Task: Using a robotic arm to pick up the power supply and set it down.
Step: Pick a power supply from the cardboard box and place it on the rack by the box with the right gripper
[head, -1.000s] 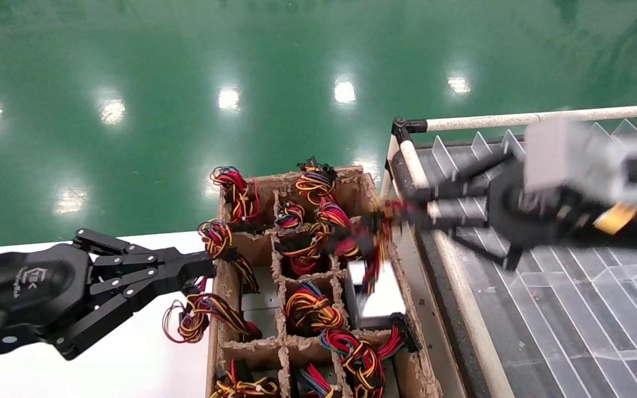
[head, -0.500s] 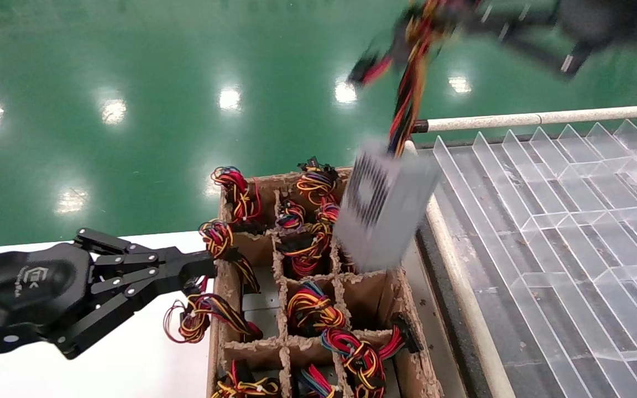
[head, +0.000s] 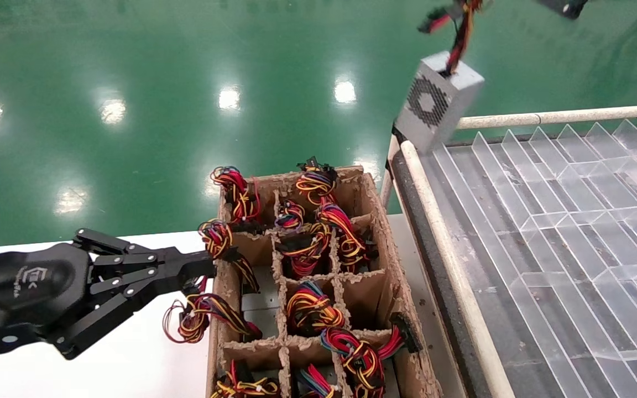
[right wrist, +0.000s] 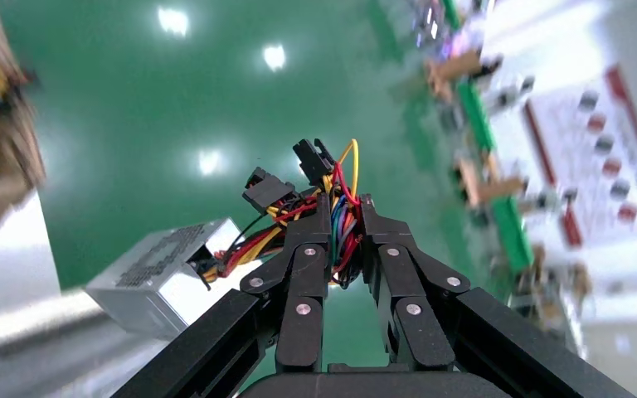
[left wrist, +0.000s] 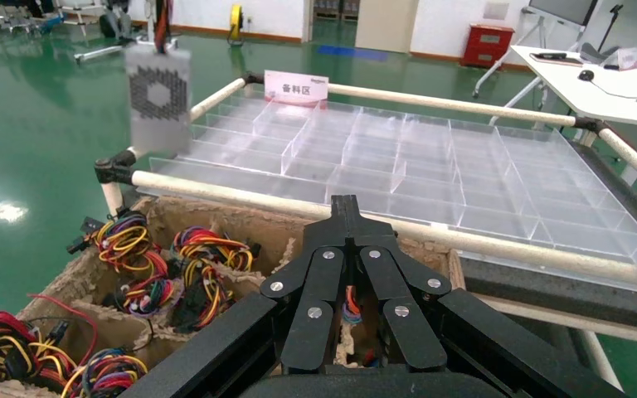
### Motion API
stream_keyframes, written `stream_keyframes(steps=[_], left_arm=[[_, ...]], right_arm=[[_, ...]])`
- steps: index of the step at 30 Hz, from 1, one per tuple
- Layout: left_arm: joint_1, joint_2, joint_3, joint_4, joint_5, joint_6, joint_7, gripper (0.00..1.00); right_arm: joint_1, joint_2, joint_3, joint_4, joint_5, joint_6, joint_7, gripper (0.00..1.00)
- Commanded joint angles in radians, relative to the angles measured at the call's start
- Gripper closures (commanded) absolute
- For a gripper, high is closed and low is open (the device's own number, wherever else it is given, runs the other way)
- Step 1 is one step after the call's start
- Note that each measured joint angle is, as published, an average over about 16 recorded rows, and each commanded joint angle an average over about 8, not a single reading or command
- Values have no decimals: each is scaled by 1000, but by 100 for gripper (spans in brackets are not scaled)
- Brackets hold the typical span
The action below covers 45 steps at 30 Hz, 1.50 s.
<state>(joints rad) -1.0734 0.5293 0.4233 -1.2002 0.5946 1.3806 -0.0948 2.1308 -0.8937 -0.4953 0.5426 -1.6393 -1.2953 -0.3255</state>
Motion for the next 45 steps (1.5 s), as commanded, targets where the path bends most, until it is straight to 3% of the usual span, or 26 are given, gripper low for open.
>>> stream_keyframes(steps=[1, 9, 15, 22, 35, 45], left_arm=[[0, 0, 0, 0, 0, 0, 0, 100], [0, 0, 0, 0, 0, 0, 0, 100], [0, 0, 0, 0, 0, 0, 0, 100], [0, 0, 0, 0, 0, 0, 0, 100], [0, 0, 0, 0, 0, 0, 0, 100], [0, 0, 0, 0, 0, 0, 0, 100]], right_arm=[[26, -29, -17, -105, -38, 35, -54, 100], [45, -102, -22, -341, -78, 263, -148, 100], [49, -134, -16, -412, -75, 342, -186, 100], [59, -157, -9, -456, -64, 358, -220, 100], [65, -170, 0, -506, -49, 306, -247, 100], [67, -177, 0, -523, -49, 308, -255, 100]])
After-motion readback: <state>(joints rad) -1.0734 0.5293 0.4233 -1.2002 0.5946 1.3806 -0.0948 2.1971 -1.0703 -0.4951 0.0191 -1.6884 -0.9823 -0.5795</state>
